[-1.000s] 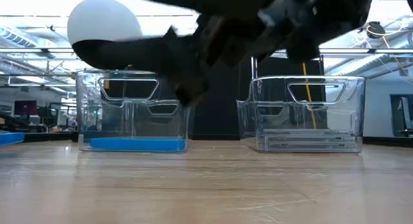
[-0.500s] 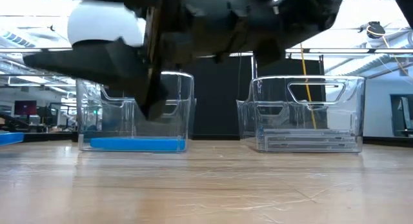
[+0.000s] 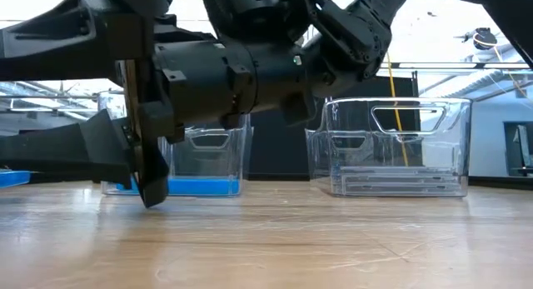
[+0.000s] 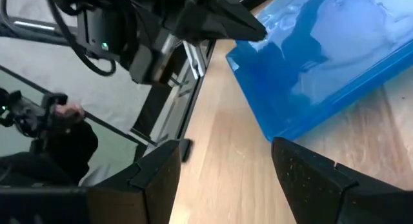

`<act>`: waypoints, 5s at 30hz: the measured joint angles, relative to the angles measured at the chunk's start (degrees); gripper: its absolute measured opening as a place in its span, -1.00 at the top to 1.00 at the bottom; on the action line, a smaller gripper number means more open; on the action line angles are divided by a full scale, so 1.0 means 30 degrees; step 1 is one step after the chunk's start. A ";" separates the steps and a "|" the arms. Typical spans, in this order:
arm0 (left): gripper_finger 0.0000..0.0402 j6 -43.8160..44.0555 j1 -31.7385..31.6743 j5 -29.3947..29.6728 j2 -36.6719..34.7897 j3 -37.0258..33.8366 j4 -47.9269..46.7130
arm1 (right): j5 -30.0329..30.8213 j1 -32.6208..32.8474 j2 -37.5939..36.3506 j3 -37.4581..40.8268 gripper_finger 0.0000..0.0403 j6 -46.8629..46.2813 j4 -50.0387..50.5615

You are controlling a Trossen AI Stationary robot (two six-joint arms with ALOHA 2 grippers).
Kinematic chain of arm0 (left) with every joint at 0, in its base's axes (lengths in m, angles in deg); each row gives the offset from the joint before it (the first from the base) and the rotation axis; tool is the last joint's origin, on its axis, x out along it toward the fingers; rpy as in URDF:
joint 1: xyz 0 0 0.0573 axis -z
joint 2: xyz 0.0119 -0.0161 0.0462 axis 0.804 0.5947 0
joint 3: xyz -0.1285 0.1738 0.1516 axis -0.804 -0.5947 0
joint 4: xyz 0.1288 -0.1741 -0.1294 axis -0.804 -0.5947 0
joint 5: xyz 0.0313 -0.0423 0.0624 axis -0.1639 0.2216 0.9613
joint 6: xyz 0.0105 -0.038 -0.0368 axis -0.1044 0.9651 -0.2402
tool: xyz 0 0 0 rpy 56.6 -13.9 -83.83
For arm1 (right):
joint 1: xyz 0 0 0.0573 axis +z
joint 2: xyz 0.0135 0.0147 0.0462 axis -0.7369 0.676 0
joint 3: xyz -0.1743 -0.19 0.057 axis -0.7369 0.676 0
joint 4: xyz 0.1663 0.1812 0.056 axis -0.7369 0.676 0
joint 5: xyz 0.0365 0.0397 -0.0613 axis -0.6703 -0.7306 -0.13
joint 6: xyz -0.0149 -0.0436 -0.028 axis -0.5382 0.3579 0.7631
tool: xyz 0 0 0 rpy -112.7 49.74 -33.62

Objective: Pick & place jewel cases by type
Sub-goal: Put the blue CD case into the left transparent bin

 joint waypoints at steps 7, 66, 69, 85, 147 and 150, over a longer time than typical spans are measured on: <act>0.96 -0.0612 -0.0148 -0.1883 -0.0370 0.2007 -0.1906 | -0.0164 -0.0227 0.0000 0.0026 -0.16 0.0657 0.0106; 0.95 -0.2551 -0.1381 -1.0377 -0.0461 -0.0168 0.1688 | -0.4088 -0.1399 -0.1010 0.0153 -0.16 0.3709 0.2156; 0.98 -0.2098 -0.1063 -0.9423 -0.0439 0.1462 -0.0088 | -0.2231 -0.1014 -0.2649 0.0133 -0.16 0.6523 0.5441; 0.97 -0.6046 -0.2631 -0.3837 -0.0475 0.2112 -0.2039 | 0.4458 0.0146 -0.3728 0.0117 -0.16 0.6977 0.9337; 0.97 -1.3185 -0.2813 0.0223 -0.0497 -0.0223 -0.2058 | 0.9165 0.1567 -0.0539 0.1852 -0.16 -0.6805 0.4927; 0.98 -1.3184 -0.2789 0.0216 -0.0497 -0.0230 -0.2057 | 0.8625 0.1581 -0.0560 0.1858 -0.16 -0.6924 0.5535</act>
